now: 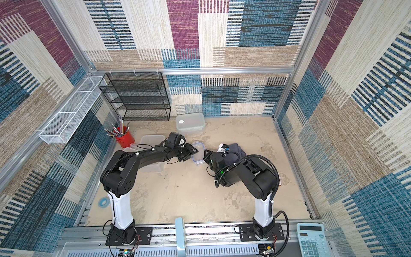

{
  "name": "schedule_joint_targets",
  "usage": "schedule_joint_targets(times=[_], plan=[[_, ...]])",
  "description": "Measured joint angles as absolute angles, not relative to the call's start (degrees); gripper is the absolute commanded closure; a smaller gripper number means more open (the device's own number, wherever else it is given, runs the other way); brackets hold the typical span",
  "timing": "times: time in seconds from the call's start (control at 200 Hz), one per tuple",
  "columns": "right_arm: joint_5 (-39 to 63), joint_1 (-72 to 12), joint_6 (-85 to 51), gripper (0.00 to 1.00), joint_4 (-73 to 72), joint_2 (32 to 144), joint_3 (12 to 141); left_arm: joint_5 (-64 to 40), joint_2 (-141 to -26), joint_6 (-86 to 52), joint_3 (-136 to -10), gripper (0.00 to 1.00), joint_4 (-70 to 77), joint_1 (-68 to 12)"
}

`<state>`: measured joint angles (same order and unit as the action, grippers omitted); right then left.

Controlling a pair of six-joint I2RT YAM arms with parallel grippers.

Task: Wipe the insides of the lunch boxes
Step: Open the fastener of the lunch box.

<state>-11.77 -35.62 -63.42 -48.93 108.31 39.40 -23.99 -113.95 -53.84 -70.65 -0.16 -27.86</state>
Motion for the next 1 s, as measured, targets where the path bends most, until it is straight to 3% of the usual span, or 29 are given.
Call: schedule_joint_targets(times=[0.18, 0.351, 0.556, 0.826, 0.997], plan=[[-11.53, -35.59, -62.78, 1.00, -48.16, 107.26, 38.94, -24.38, -113.95, -53.76, -70.65, 0.47, -0.36, -27.92], [-7.31, -34.04, -62.61, 0.66, -47.86, 106.69, 38.83, -24.51, -113.93, -53.80, -70.65, 0.47, -0.38, -27.92], [3.88, -30.59, -64.53, 0.37, -53.76, 107.85, 36.51, -26.35, -113.95, -53.56, -70.65, 0.47, -1.48, -28.34], [11.35, -27.70, -73.03, 0.33, -67.72, 112.36, 34.46, -26.50, -113.93, -53.58, -70.48, 0.47, -1.48, -28.36], [12.03, -27.20, -76.97, 0.40, -72.12, 115.11, 34.92, -26.41, -113.86, -53.58, -70.39, 0.47, -1.48, -28.34]])
